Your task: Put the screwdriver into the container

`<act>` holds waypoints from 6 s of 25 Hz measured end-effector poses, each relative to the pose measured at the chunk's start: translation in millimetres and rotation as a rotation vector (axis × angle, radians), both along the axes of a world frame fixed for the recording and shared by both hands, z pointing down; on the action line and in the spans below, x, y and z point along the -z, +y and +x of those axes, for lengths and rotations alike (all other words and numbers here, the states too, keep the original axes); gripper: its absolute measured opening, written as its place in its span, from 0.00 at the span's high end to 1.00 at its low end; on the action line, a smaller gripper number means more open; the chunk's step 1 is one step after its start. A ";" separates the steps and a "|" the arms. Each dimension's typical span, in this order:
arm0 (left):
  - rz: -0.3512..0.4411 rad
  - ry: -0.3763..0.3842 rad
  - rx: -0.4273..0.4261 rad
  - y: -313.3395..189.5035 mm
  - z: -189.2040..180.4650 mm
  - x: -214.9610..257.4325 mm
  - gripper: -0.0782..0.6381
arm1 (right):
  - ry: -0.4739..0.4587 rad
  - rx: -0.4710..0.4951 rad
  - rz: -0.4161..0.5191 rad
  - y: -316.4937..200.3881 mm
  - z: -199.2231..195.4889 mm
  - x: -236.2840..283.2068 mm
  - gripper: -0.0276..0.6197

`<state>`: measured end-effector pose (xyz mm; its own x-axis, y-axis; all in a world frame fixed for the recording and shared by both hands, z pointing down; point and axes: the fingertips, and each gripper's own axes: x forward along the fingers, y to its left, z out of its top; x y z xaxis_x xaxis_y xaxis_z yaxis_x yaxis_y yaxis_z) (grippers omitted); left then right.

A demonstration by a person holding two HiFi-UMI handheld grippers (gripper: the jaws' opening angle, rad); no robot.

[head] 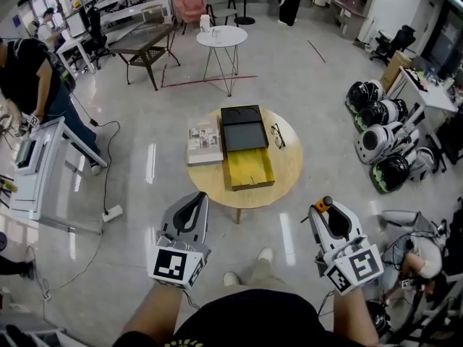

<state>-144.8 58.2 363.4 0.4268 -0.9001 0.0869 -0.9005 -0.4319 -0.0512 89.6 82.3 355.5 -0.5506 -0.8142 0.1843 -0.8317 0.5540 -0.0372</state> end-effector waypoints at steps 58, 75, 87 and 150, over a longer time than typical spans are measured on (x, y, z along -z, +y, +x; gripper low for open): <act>-0.005 -0.047 0.184 -171.6 96.1 -1.6 0.87 | -0.099 0.233 -0.025 -213.0 76.7 -12.3 0.76; 0.013 -0.082 0.218 -162.3 96.8 6.3 0.87 | -0.143 0.274 -0.016 -212.6 73.4 -9.5 0.76; 0.014 -0.085 0.222 -185.4 58.7 7.5 0.87 | -0.137 0.292 -0.027 -235.2 29.8 -12.5 0.76; -0.071 -0.099 0.252 -270.8 2.4 -24.4 0.87 | -0.066 0.303 -0.288 -343.4 -45.0 -151.1 0.76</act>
